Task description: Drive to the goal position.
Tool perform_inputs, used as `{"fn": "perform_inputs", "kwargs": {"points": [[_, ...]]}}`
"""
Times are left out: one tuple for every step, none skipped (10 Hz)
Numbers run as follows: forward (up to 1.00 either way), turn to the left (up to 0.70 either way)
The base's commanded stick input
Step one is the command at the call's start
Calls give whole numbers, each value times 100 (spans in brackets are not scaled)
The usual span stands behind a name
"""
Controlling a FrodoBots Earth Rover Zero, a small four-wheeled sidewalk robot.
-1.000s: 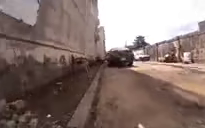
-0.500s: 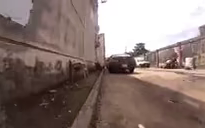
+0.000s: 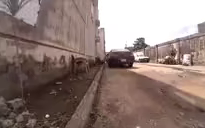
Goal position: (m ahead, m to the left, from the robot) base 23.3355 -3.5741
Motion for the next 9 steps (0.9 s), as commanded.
{"fn": "perform_inputs", "kwargs": {"points": [[0, 0], [0, 0], [0, 0], [10, 0], [85, 0], [85, 0], [85, 0], [85, 0], [85, 0]]}}
